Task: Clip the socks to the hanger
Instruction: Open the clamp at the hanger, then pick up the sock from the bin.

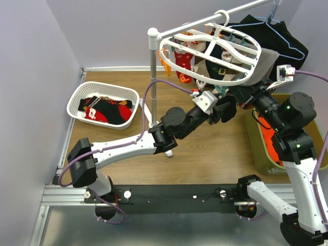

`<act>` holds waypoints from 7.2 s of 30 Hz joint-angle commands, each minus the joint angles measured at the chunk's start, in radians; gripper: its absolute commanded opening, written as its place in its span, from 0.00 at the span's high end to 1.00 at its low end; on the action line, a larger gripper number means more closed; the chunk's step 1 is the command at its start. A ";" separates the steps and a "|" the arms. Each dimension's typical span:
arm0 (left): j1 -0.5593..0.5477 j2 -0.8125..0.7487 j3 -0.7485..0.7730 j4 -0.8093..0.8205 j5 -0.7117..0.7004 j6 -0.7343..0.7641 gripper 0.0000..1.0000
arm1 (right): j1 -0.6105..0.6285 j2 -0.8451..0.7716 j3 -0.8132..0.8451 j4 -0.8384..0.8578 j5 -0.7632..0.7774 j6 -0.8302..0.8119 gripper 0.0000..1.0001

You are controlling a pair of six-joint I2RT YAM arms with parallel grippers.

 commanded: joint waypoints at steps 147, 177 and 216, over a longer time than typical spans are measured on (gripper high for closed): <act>0.356 -0.554 -0.470 -0.575 -0.117 -0.596 0.23 | -0.002 0.041 -0.002 0.028 -0.067 -0.152 0.88; 1.338 0.449 0.269 -0.962 -0.156 -0.517 0.38 | -0.002 0.039 0.012 -0.006 -0.081 -0.183 0.88; 1.145 0.164 -0.056 -0.909 -0.131 -0.448 0.80 | -0.002 0.034 0.001 -0.024 -0.063 -0.195 0.88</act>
